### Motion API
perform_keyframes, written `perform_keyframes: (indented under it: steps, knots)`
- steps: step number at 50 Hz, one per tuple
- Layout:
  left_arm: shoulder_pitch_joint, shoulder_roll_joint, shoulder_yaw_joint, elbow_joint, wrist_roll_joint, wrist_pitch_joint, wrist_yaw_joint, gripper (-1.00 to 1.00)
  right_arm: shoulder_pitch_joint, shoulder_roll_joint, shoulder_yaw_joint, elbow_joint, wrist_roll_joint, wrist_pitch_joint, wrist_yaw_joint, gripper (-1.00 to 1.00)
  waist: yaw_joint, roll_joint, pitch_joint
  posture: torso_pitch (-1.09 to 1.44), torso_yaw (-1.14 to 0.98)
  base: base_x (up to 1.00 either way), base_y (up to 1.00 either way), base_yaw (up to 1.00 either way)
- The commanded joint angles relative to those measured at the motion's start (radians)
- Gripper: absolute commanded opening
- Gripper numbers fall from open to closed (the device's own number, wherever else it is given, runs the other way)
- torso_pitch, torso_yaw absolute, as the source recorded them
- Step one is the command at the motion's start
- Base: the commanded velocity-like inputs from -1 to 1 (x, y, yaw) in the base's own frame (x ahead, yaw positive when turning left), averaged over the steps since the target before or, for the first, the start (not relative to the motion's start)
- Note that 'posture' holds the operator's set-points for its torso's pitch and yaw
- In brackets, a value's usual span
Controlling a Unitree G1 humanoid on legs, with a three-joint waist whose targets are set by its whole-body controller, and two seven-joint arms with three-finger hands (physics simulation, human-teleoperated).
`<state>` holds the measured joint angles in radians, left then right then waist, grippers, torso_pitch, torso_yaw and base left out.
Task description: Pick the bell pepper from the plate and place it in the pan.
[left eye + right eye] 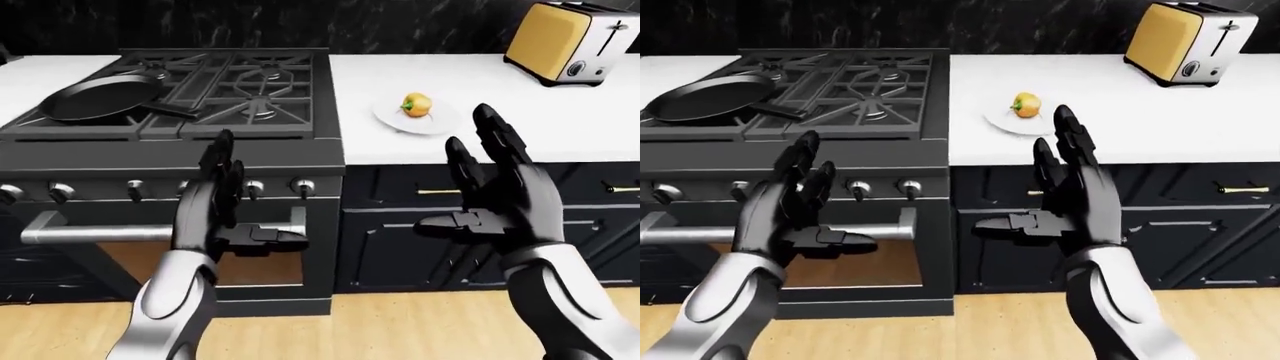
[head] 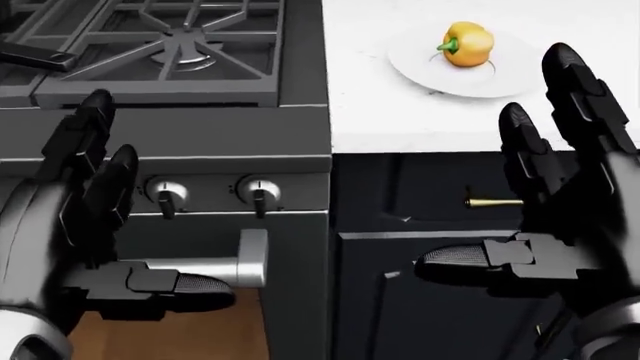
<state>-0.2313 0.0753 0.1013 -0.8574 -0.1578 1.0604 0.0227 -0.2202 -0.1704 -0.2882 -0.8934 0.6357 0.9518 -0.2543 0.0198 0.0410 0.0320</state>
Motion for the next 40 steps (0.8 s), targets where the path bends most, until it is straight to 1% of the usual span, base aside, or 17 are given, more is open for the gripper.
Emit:
perform_keyframes:
  steps: [1, 2, 6, 10, 12, 13, 14, 19, 20, 22, 29, 31, 33, 34, 35, 38, 40]
  knots:
    - [-0.021, -0.001, 0.001, -0.025, 0.001, -0.019, 0.001, 1.0, -0.016, -0.011, -0.006, -0.021, 0.006, -0.023, 0.001, 1.0, 0.005, -0.008, -0.016, 0.0, 0.0, 0.0, -0.3, 0.0]
    - [-0.021, -0.001, 0.001, -0.022, 0.001, -0.02, 0.001, 1.0, -0.019, -0.012, -0.006, -0.019, 0.007, -0.023, -0.001, 1.0, -0.002, 0.012, -0.019, 0.0, 0.0, 0.0, -0.29, 0.0]
    - [-0.012, -0.001, 0.002, -0.019, 0.002, -0.031, -0.001, 1.0, -0.016, -0.013, -0.004, -0.021, 0.011, -0.023, -0.006, 1.0, -0.001, 0.0, -0.033, 0.0, 0.0, 0.0, -0.29, 0.0]
    - [-0.01, -0.002, 0.002, -0.017, 0.002, -0.033, -0.002, 1.0, -0.01, -0.012, -0.001, -0.016, 0.009, -0.03, -0.004, 1.0, 0.003, -0.054, -0.018, 0.0, 0.0, 0.0, -0.29, 0.0]
    - [-0.007, -0.002, 0.001, -0.015, 0.004, -0.038, -0.003, 1.0, -0.006, -0.012, 0.0, -0.014, 0.006, -0.035, 0.0, 1.0, 0.0, -0.123, -0.034, 0.0, 0.0, 0.0, -0.29, 0.0]
    - [-0.005, -0.002, 0.001, -0.013, 0.005, -0.04, -0.003, 1.0, -0.002, -0.011, 0.006, -0.01, -0.001, -0.037, 0.002, 1.0, -0.005, -0.123, -0.035, 0.0, 0.0, 0.0, -0.19, 0.0]
    - [-0.005, -0.002, 0.0, -0.015, 0.005, -0.038, -0.003, 1.0, -0.001, -0.011, 0.017, -0.005, -0.02, -0.036, -0.001, 1.0, -0.008, -0.107, -0.003, 0.0, 0.0, 0.0, 0.0, 0.0]
    - [0.001, -0.005, -0.005, -0.01, 0.009, -0.047, -0.005, 1.0, -0.009, 0.014, 0.013, -0.053, 0.025, 0.031, -0.007, 1.0, -0.005, -0.094, -0.005, 0.0, 0.0, 0.0, 0.0, 0.0]
    - [0.003, -0.005, -0.005, -0.009, 0.01, -0.049, -0.006, 1.0, -0.012, 0.015, 0.004, -0.036, 0.033, 0.022, -0.009, 1.0, -0.008, -0.091, -0.022, 0.0, 0.0, 0.09, 0.0, 0.0]
    - [0.004, -0.006, -0.006, -0.008, 0.01, -0.05, -0.007, 1.0, -0.012, 0.009, 0.001, -0.039, 0.047, 0.025, -0.021, 1.0, -0.011, -0.076, -0.006, 0.0, 0.0, 0.18, 0.0, 0.0]
    - [0.002, -0.008, -0.006, -0.014, 0.009, -0.044, -0.007, 1.0, -0.009, 0.0, 0.007, -0.037, 0.055, 0.016, -0.03, 1.0, -0.016, -0.034, 0.001, 0.0, 0.0, 0.2, 0.0, 0.0]
    - [0.001, -0.008, -0.005, -0.013, 0.009, -0.044, -0.007, 1.0, -0.009, -0.002, 0.008, -0.037, 0.055, 0.013, -0.032, 1.0, -0.019, -0.004, 0.003, 0.0, 0.0, 0.2, 0.0, 0.0]
    - [0.004, -0.007, -0.005, -0.008, 0.009, -0.051, -0.009, 1.0, -0.007, -0.003, 0.01, -0.036, 0.054, 0.009, -0.03, 1.0, -0.016, 0.057, -0.02, 0.0, 0.0, 0.2, 0.0, 0.0]
    - [0.004, -0.008, -0.006, -0.009, 0.009, -0.051, -0.008, 1.0, -0.005, -0.002, 0.011, -0.033, 0.052, 0.005, -0.029, 1.0, -0.006, 0.005, 0.001, 0.0, 0.0, 0.2, 0.0, 0.0]
    - [0.005, -0.008, -0.006, -0.009, 0.009, -0.051, -0.009, 1.0, -0.006, -0.002, 0.011, -0.034, 0.053, 0.005, -0.03, 1.0, -0.018, 0.024, 0.0, 0.0, 0.0, 0.21, 0.0, 0.0]
    - [0.007, -0.008, -0.005, -0.01, 0.009, -0.052, -0.009, 1.0, -0.008, -0.003, 0.008, -0.039, 0.06, 0.009, -0.036, 1.0, -0.012, 0.009, -0.016, 0.0, 0.0, 0.2, 0.0, 0.0]
    - [0.007, -0.009, -0.006, -0.013, 0.008, -0.049, -0.008, 1.0, -0.008, -0.004, 0.005, -0.038, 0.063, 0.008, -0.038, 1.0, -0.01, -0.007, -0.008, 0.0, 0.0, 0.2, 0.0, 0.0]
